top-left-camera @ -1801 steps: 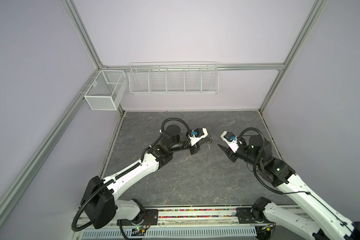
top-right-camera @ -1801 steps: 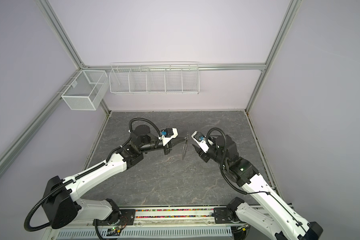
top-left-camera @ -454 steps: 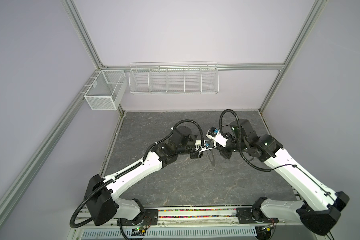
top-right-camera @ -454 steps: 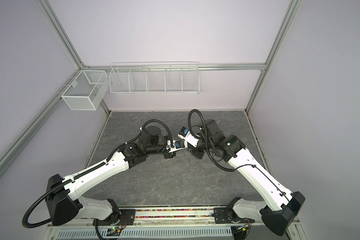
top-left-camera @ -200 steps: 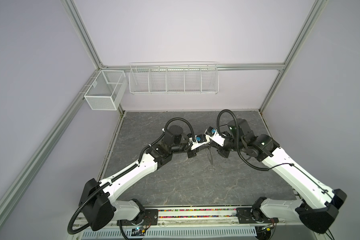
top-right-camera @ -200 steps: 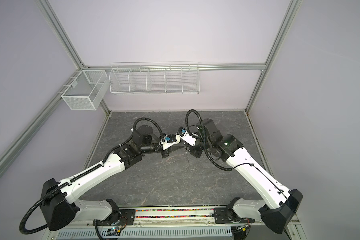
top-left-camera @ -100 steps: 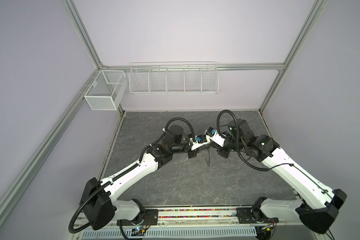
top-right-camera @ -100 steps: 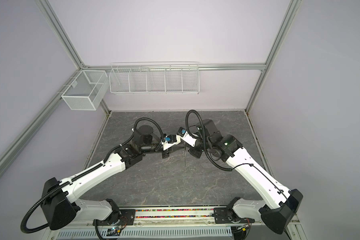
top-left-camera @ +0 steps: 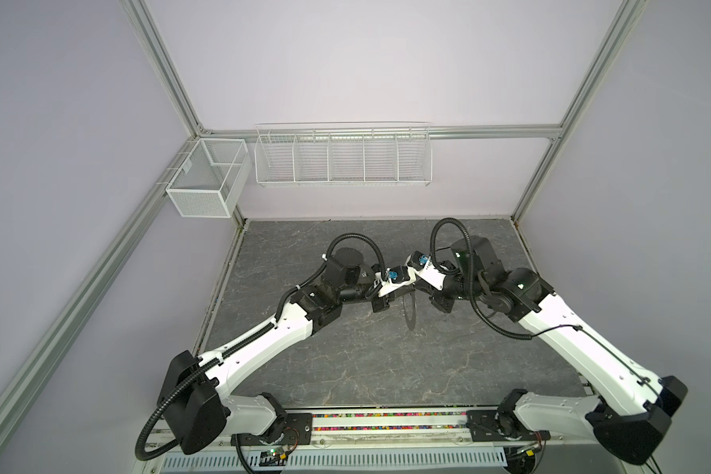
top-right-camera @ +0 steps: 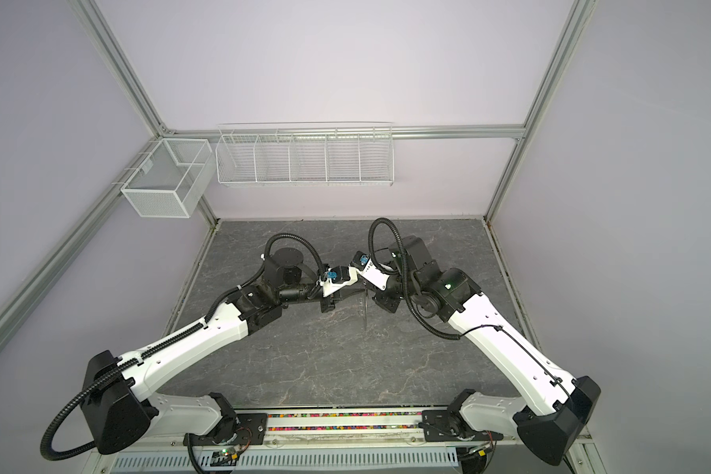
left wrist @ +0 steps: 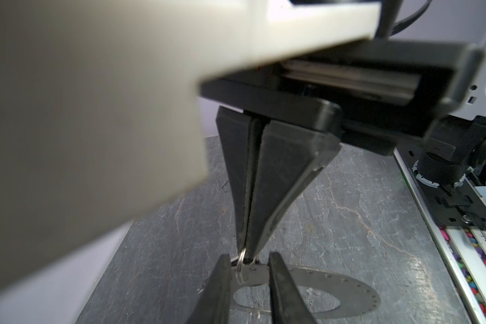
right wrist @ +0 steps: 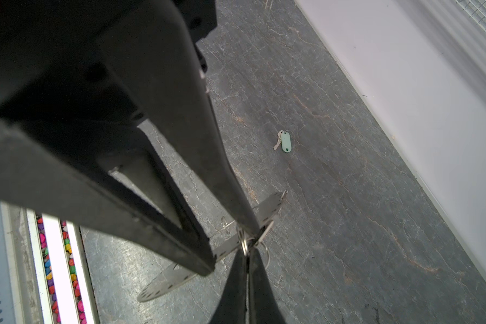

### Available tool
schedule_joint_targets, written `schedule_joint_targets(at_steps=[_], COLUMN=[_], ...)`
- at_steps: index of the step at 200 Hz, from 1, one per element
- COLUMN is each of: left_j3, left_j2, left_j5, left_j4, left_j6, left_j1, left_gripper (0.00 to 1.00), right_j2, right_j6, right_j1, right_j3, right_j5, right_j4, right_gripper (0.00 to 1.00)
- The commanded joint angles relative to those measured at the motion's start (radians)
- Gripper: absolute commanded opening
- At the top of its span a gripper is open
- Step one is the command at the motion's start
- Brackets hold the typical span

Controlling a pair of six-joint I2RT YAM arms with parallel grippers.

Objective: Attach keys to a key ring
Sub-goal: Insert the key into the keyring.

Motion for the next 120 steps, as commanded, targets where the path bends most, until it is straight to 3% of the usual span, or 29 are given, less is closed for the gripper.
schedule_joint_targets(at_steps=[1,47,120], left_j3=[0.008,-0.019,-0.141], left_j2=[0.02,0.001,-0.094], left_j5=[-0.091,-0.141,-0.083], left_j4=[0.023,0.026,0.115], left_j6=[-0.031,-0.024,0.04], left_j1=[0.013,0.013,0.016], left_gripper=[0.25,0.3,0.31], right_j2=[-0.022,-0.017,-0.021], right_j6=[-0.081,-0.059,0.003], right_j1=[0.018,0.016,-0.027], right_j3=[-0.013,-0.008,-0.014], right_j5=[-0.089,-0.054,-0.061], right_j4=[-0.013,-0.015,-0.004], right_gripper=[0.07,0.07,0.07])
